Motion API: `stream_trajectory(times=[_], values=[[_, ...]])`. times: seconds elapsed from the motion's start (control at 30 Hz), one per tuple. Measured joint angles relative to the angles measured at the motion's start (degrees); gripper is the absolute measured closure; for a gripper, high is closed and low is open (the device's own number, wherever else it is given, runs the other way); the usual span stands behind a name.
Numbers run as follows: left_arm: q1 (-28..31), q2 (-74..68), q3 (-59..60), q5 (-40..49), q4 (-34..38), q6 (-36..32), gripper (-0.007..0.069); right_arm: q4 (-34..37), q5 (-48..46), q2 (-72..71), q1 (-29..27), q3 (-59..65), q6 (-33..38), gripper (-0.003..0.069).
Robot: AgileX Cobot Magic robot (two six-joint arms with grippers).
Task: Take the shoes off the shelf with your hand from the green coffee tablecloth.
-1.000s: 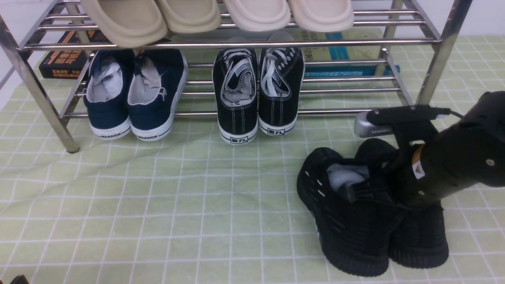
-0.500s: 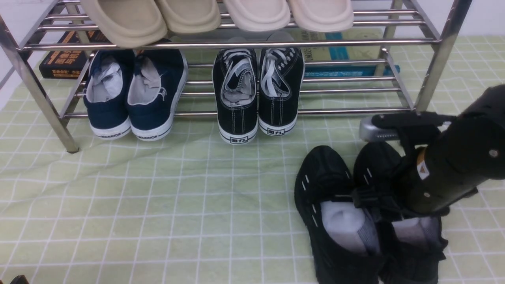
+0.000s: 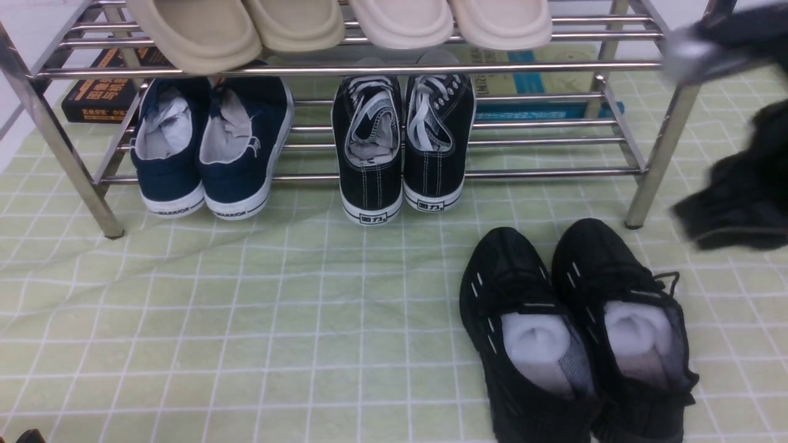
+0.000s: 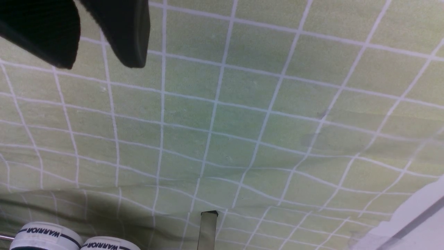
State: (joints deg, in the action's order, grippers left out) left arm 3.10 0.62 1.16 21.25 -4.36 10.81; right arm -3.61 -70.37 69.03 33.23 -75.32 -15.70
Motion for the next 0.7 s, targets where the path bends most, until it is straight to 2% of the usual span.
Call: stream_trajectory(times=[0.03, 0.1, 0.23, 0.3, 0.47, 0.57, 0.6, 0.7], values=[[0.0, 0.0, 0.0, 0.0, 0.0, 0.0, 0.0383, 0.0, -0.7, -4.0, 0.0, 0.2, 0.2, 0.0642], [0.0, 0.0, 0.0, 0.0, 0.0, 0.0, 0.0383, 0.0, -0.9, -7.9, 0.0, 1.0, 0.2, 0.0671], [0.0, 0.0, 0.0, 0.0, 0.0, 0.0, 0.0383, -0.2, -1.0, -18.9, 0.0, 6.8, 0.2, 0.0673], [0.0, 0.0, 0.0, 0.0, 0.0, 0.0, 0.0383, -0.5, 1.8, -24.0, 0.0, 11.2, 0.2, 0.0673], [0.0, 0.0, 0.0, 0.0, 0.0, 0.0, 0.0383, -0.8, 21.9, -35.2, 0.0, 28.1, 0.2, 0.0673], [0.0, 0.0, 0.0, 0.0, 0.0, 0.0, 0.0383, -0.1, 35.6, -38.6, 0.0, 38.6, 0.2, 0.0671], [0.0, 0.0, 0.0, 0.0, 0.0, 0.0, 0.0383, 0.0, 36.6, -38.7, 0.0, 39.2, 0.2, 0.0671], [0.0, 0.0, 0.0, 0.0, 0.0, 0.0, 0.0383, 0.2, 51.4, -39.9, 0.0, 47.7, 0.2, 0.0669]])
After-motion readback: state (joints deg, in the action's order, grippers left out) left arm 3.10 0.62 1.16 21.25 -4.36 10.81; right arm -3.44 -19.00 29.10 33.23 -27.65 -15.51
